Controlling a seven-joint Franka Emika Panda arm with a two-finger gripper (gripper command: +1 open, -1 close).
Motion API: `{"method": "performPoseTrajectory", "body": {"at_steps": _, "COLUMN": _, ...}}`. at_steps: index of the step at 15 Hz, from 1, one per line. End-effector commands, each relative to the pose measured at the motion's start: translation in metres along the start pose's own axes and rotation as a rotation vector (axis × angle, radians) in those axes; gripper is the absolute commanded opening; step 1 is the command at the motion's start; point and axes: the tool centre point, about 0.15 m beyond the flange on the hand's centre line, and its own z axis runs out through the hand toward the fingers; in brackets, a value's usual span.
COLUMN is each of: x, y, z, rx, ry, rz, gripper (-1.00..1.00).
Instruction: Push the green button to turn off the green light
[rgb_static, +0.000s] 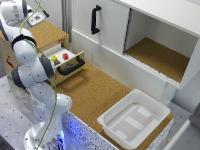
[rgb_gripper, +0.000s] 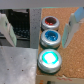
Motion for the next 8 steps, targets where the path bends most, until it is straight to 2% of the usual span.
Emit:
{"method": "performPoseTrajectory", "body": {"at_steps": 1, "x": -0.007, "y": 0.005, "z": 0.044, "rx": 0.027, "ry": 0.051, "rz": 0.017, "gripper": -1.00}}
{"method": "performPoseTrajectory", "body": {"at_steps": 8, "x": 0.003, "y": 0.022, "z": 0.056, "rx": 0.030, "ry": 0.071, "rz": 0.073, "gripper": -1.00}}
